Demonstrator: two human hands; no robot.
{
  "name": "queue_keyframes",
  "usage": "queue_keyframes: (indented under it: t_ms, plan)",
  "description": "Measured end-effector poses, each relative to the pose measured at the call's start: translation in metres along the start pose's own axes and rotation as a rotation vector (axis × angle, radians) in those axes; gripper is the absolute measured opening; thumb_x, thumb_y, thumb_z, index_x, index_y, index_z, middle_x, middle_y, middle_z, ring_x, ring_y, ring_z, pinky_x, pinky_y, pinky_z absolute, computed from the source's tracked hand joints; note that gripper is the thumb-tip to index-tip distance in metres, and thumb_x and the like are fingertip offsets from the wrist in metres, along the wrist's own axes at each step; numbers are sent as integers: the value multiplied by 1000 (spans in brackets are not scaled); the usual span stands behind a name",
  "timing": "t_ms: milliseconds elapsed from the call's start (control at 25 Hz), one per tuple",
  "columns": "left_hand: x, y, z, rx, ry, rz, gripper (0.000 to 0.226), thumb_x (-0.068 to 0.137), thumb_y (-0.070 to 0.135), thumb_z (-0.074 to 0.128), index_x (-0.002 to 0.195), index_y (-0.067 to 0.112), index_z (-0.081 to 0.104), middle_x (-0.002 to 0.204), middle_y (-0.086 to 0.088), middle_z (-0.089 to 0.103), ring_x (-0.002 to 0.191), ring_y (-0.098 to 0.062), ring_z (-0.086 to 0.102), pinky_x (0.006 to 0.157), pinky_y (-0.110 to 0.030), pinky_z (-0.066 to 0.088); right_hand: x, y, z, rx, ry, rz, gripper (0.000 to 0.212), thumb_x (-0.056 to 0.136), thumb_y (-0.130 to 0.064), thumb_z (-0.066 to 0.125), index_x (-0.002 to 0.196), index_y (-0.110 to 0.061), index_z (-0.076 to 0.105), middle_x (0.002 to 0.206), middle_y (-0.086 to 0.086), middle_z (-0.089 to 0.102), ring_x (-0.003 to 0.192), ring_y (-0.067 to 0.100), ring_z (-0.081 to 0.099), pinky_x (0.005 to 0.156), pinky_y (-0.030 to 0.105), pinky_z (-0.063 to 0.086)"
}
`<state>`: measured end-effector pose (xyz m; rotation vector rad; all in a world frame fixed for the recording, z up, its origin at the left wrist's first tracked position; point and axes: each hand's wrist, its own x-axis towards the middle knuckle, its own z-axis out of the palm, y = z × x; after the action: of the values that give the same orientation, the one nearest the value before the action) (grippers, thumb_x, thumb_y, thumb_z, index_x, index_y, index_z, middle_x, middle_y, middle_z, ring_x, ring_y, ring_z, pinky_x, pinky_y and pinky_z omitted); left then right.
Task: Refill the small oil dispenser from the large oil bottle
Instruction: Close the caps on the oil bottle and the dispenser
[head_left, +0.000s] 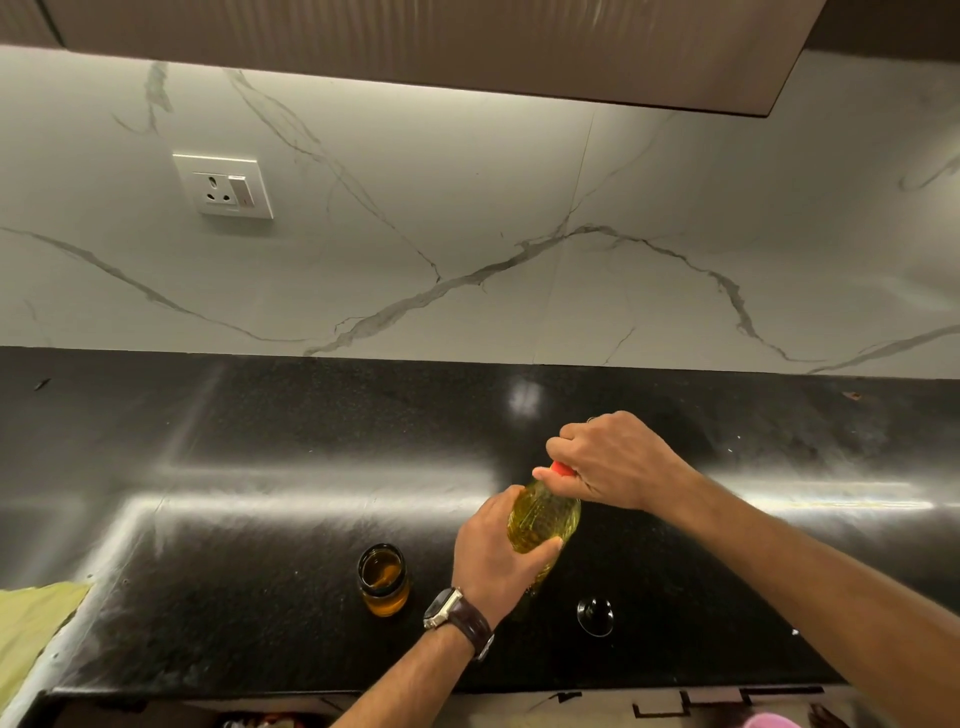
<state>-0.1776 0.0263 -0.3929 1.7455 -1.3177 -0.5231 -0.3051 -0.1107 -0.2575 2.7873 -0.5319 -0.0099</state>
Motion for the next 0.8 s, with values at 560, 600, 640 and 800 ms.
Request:
queue_keyframes:
  t_ms: [560,600,640,800]
  plan:
    - [-1,-6,2,40,14,14,71,77,64,78,136,33,53,123,17,65,108,0,62,92,-24,58,-14,-41,6,118,145,505,69,95,-79,11,65,-29,48,54,-11,49,46,7,48,45,17,30]
    - [-2,-6,2,45,4,8,75,77,64,79,139,33,51,127,16,64,111,0,61,95,-23,57,-15,-43,5,143,156,529,70,93,-82,10,67,-30,49,56,-12,50,48,7,50,46,16,31]
    - [-3,-6,2,42,-14,1,79,77,63,79,143,33,48,132,15,61,116,-1,59,98,-23,55,-16,-44,5,168,158,553,71,90,-85,9,68,-31,49,57,-13,50,50,7,51,47,15,31]
    - [-15,-13,-3,2,-84,-82,103,77,59,82,159,27,28,158,10,40,142,-8,43,115,-32,44,-24,-48,7,230,130,604,81,80,-96,7,73,-30,52,60,-13,52,53,5,53,50,17,35]
